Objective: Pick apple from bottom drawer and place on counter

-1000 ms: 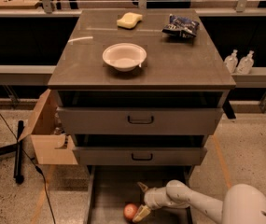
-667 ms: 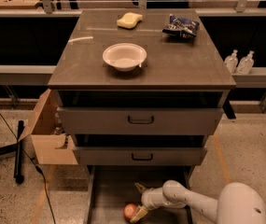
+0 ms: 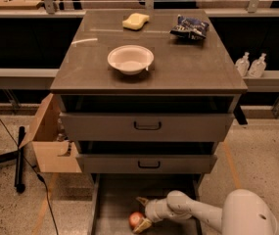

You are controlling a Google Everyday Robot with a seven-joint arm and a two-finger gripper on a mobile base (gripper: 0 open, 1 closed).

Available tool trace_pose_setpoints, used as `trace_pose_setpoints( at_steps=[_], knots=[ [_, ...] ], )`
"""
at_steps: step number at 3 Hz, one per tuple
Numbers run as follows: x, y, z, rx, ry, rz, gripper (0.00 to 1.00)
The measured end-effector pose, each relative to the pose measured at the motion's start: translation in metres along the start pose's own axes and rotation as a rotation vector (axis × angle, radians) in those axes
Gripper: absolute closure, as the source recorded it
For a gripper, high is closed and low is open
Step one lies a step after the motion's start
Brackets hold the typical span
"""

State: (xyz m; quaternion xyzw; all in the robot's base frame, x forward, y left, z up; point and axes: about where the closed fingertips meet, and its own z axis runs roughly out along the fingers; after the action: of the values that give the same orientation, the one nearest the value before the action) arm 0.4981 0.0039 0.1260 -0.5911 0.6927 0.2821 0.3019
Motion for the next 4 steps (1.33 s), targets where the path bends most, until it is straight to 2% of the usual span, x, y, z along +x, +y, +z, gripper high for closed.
trace_pose_setpoints(
  at_steps=[2,3,4],
  knots=[
    [0.000,-0.003,0.004,0.012,0.008,0.000,0.64],
    [-0.008,-0.021,-0.027,0.078,0.008,0.053,0.87],
    [-0.010,-0.038,-0.083,0.161,0.031,0.160,1.00]
  ],
)
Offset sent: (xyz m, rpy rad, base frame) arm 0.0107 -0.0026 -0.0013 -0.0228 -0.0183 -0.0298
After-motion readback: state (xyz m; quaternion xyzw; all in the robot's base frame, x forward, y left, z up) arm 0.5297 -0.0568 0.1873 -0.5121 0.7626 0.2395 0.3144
